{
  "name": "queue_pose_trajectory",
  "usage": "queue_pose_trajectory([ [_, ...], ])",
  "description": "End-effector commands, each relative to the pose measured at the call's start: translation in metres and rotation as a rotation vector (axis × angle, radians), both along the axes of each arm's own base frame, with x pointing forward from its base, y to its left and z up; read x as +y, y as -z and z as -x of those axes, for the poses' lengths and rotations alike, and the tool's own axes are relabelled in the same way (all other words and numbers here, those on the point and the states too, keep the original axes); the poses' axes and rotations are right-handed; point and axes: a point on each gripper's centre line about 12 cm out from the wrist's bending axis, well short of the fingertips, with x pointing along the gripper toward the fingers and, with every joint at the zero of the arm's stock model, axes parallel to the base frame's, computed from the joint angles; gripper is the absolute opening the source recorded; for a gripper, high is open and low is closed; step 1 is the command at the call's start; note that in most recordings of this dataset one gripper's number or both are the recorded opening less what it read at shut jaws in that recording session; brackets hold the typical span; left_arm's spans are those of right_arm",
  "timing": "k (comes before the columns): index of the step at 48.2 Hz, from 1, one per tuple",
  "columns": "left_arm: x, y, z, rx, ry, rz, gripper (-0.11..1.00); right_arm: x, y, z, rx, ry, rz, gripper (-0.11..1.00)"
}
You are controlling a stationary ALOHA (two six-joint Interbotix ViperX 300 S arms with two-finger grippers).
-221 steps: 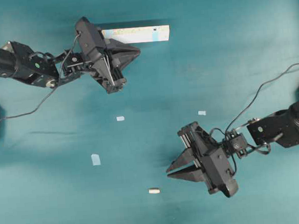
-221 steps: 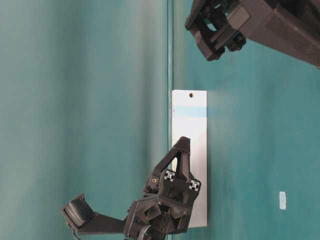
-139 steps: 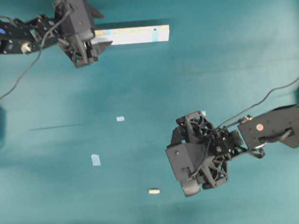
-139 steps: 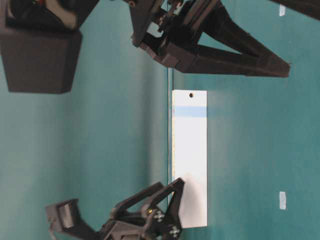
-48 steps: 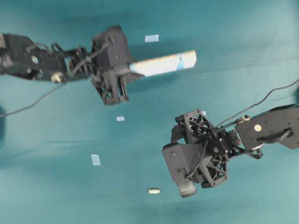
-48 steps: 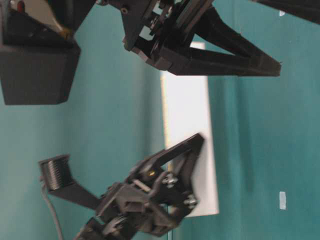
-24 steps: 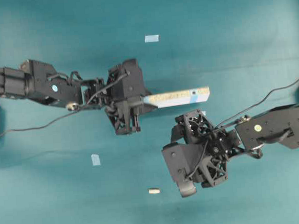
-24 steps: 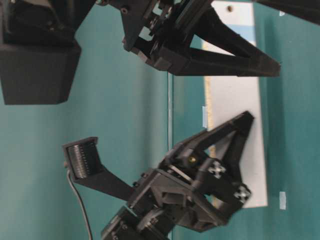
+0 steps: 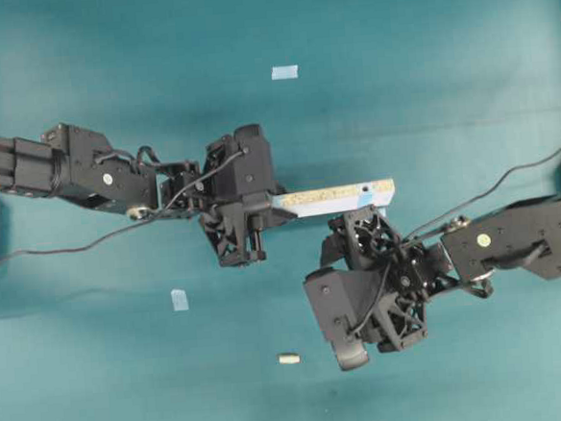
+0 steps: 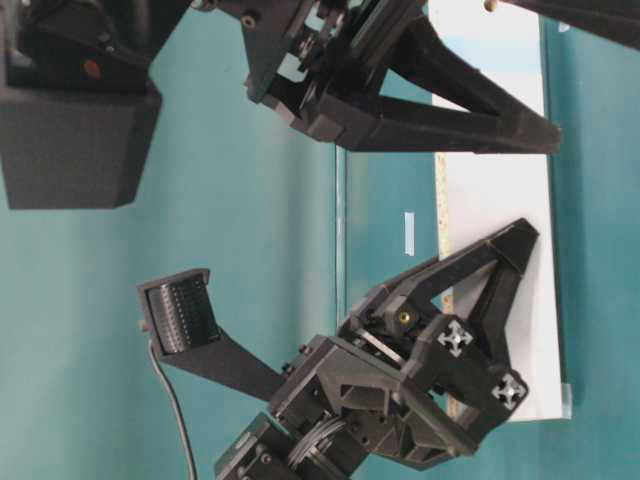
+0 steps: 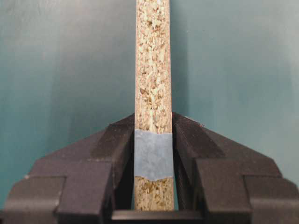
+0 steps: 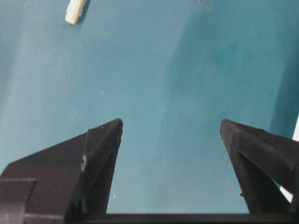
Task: Move the wooden board into place and insert the rod into its hole.
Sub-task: 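Swing the held board toward the table center with the left gripper, then lower the board and move the right gripper over the wooden peg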
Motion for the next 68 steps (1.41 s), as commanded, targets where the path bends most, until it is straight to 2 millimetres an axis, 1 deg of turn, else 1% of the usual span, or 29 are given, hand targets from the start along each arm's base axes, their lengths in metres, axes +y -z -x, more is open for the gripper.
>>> queue_pose_trajectory([
  [1, -0.0005, -0.0134, -0.0062, -0.045, -0.014, 0.018, 0.21, 0.0017, -0.0139, -0.0036, -0.042, -0.004, -0.01, 0.9],
  [21, -0.0018, -0.0141, -0.0071, -0.046, -0.006, 0.013, 0.21, 0.0015, -0.0135, -0.0032, -0.04, -0.005, -0.008, 0.9],
  [37, -0.0045, -0.0145, -0.0031, -0.041, 0.025, -0.018, 0.22, 0.0016, -0.0128, -0.0033, -0.039, -0.005, -0.008, 0.9],
  [39, -0.0052, -0.0157, -0.0031, -0.044, 0.036, -0.03, 0.27, 0.0016, -0.0122, -0.0033, -0.038, -0.005, -0.008, 0.9],
  [41, -0.0058, -0.0166, -0.0027, -0.045, 0.044, -0.039, 0.36, 0.0016, -0.0122, -0.0033, -0.038, -0.005, -0.008, 0.9],
  [42, -0.0064, -0.0161, -0.0023, -0.044, 0.05, -0.045, 0.38, 0.0016, -0.0122, -0.0033, -0.038, -0.005, -0.008, 0.9],
  [48, -0.0064, -0.017, -0.0014, -0.043, 0.071, -0.072, 0.35, 0.0016, -0.0122, -0.0033, -0.038, -0.005, -0.008, 0.9],
  [62, -0.0064, -0.0176, -0.0014, -0.044, 0.079, -0.083, 0.35, 0.001, -0.0122, -0.0035, -0.038, -0.004, -0.008, 0.9],
  [68, -0.0065, -0.0202, 0.0007, -0.04, 0.078, -0.08, 0.44, 0.0018, -0.0161, -0.0062, -0.042, 0.005, -0.016, 0.9],
])
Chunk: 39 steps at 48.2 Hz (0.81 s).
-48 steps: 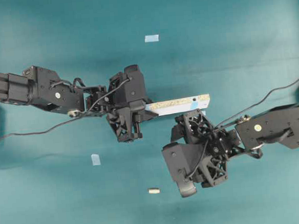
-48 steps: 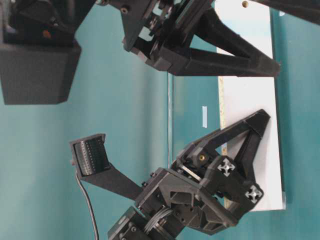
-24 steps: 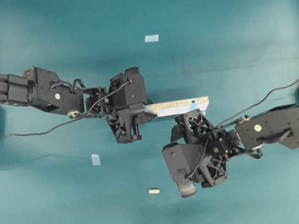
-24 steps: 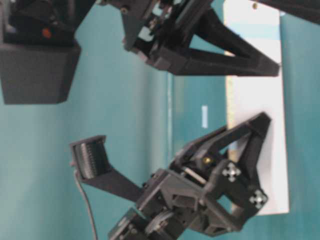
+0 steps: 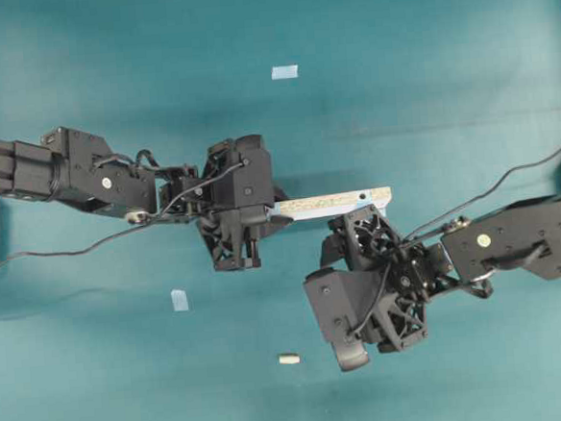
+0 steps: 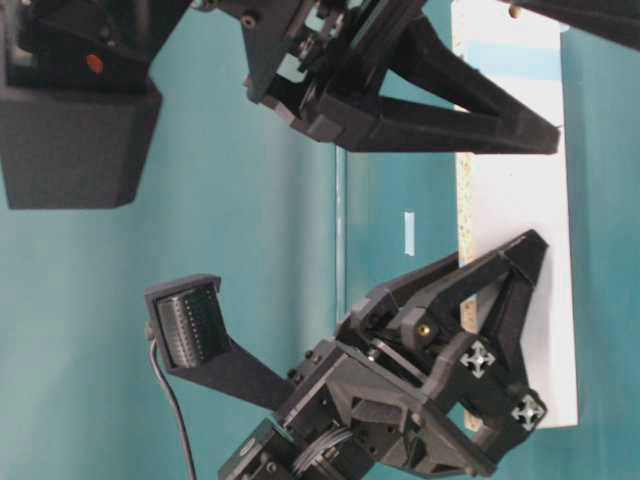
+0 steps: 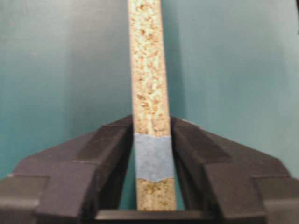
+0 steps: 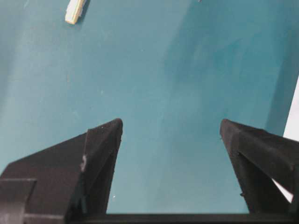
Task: Move the wooden board into place and insert the rod into its hole.
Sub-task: 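Lower the board and move the right gripper over the wooden peg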
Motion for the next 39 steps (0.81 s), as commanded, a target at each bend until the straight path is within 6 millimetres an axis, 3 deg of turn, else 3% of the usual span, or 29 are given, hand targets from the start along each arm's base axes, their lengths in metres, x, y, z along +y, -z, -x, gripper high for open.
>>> queue_pose_trajectory([
  [1, -0.001, -0.022, -0.001, -0.048, 0.007, -0.004, 0.46, 0.002, -0.018, -0.007, -0.044, 0.007, -0.019, 0.9],
  [7, -0.002, -0.03, 0.005, -0.044, 0.009, -0.002, 0.73, 0.003, -0.025, -0.013, -0.029, 0.046, -0.038, 0.9],
  [11, -0.002, -0.034, 0.01, -0.046, 0.008, -0.001, 0.83, 0.003, -0.026, -0.016, -0.004, 0.085, -0.054, 0.9],
  [26, -0.002, -0.034, 0.025, -0.034, 0.007, 0.0, 0.86, 0.01, -0.03, -0.035, 0.025, 0.16, -0.098, 0.9],
  [39, -0.002, -0.03, 0.028, -0.022, 0.007, 0.0, 0.86, 0.034, -0.023, -0.063, 0.048, 0.177, -0.134, 0.9],
])
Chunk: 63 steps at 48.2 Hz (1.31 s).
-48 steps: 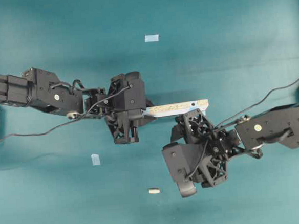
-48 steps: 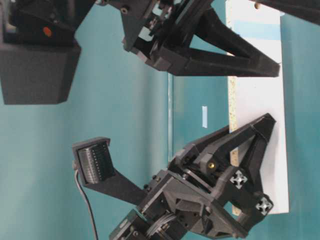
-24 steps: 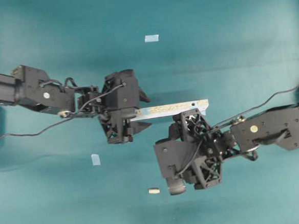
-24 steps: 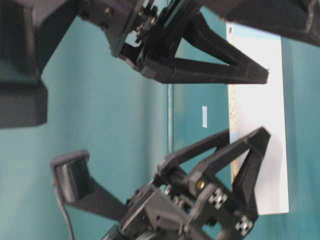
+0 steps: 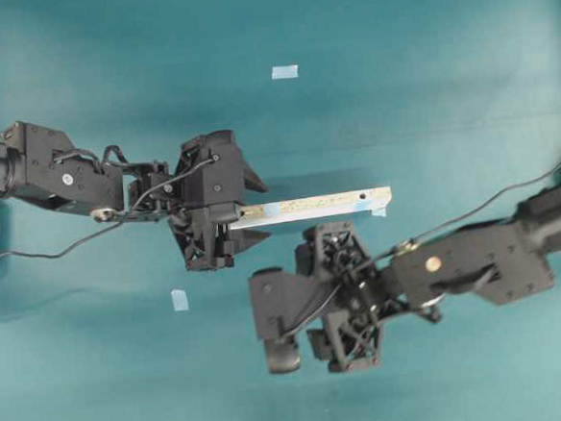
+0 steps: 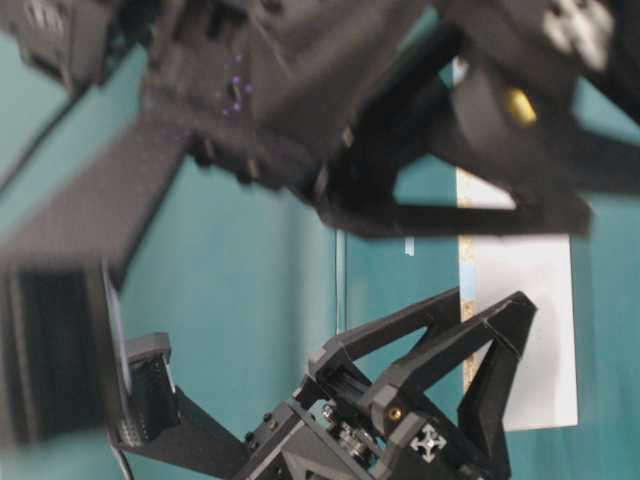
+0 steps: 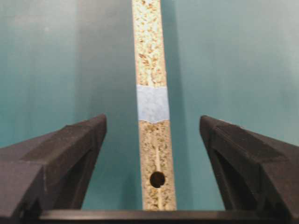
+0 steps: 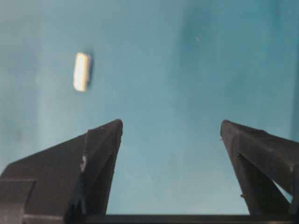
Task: Move the wooden board into place and insert the rod into its hole.
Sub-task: 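Lower the board and move the right gripper over the wooden peg, then descend the right gripper onto the wooden peg and close on it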
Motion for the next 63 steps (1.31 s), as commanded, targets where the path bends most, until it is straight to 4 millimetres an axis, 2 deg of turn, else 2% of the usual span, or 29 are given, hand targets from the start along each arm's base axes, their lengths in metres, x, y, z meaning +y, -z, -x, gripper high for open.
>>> queue_pose_trajectory([
  [1, -0.001, -0.01, -0.001, -0.031, 0.003, -0.003, 0.87, 0.014, -0.016, -0.014, -0.043, -0.011, -0.023, 0.9],
  [8, -0.001, -0.009, 0.004, -0.023, 0.003, 0.0, 0.91, 0.029, -0.014, -0.03, -0.033, -0.016, -0.028, 0.9],
  [20, -0.001, -0.01, 0.013, -0.018, 0.001, 0.002, 0.91, 0.039, -0.006, -0.046, 0.021, 0.02, -0.039, 0.9],
  [31, -0.001, -0.007, 0.017, -0.009, -0.001, 0.004, 0.91, 0.046, 0.007, -0.046, 0.059, 0.094, -0.081, 0.9],
  [41, -0.001, -0.009, 0.017, -0.014, -0.001, 0.004, 0.91, 0.054, 0.015, -0.042, 0.08, 0.094, -0.082, 0.9],
  [63, -0.003, -0.009, 0.017, -0.014, 0.002, 0.006, 0.91, 0.055, 0.023, -0.043, 0.085, 0.089, -0.07, 0.9],
])
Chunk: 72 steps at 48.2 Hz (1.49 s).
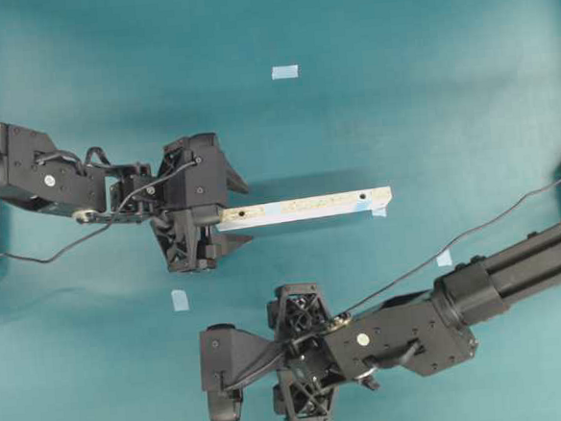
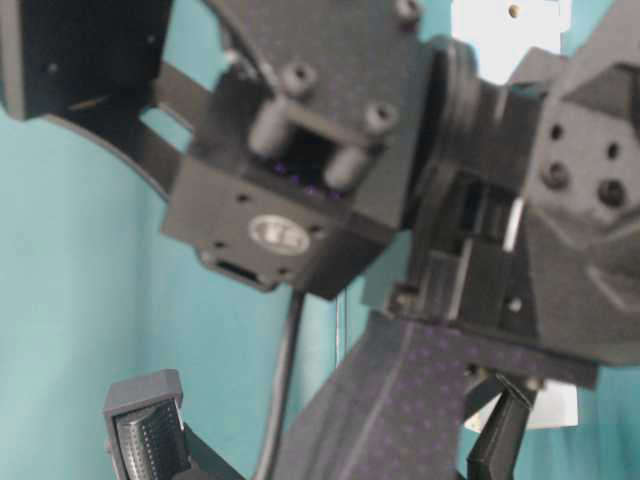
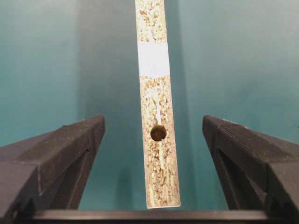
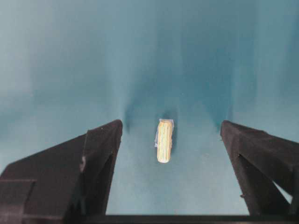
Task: Move the wooden board into place and insert the rod into its hole.
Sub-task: 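Descend the right gripper onto the wooden peg and close on it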
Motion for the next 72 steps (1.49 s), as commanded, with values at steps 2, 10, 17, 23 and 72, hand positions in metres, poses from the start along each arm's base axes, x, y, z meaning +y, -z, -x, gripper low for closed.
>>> queue_pose_trajectory([
  [2, -0.003, -0.013, -0.003, -0.041, 0.006, 0.003, 0.91, 0.005, -0.018, -0.005, -0.052, -0.009, -0.018, 0.9],
  [10, -0.005, -0.013, -0.003, -0.041, 0.01, 0.003, 0.91, 0.005, -0.018, -0.006, -0.059, -0.009, -0.02, 0.9],
  [17, -0.006, -0.013, -0.003, -0.041, 0.012, 0.003, 0.91, 0.005, -0.017, -0.007, -0.066, -0.014, -0.016, 0.86],
  [23, -0.006, -0.013, -0.003, -0.041, 0.012, 0.003, 0.91, 0.005, -0.016, -0.006, -0.061, -0.014, -0.015, 0.77],
  [72, -0.006, -0.01, -0.001, -0.034, 0.012, 0.003, 0.91, 0.007, -0.007, -0.004, -0.034, -0.013, -0.01, 0.47],
])
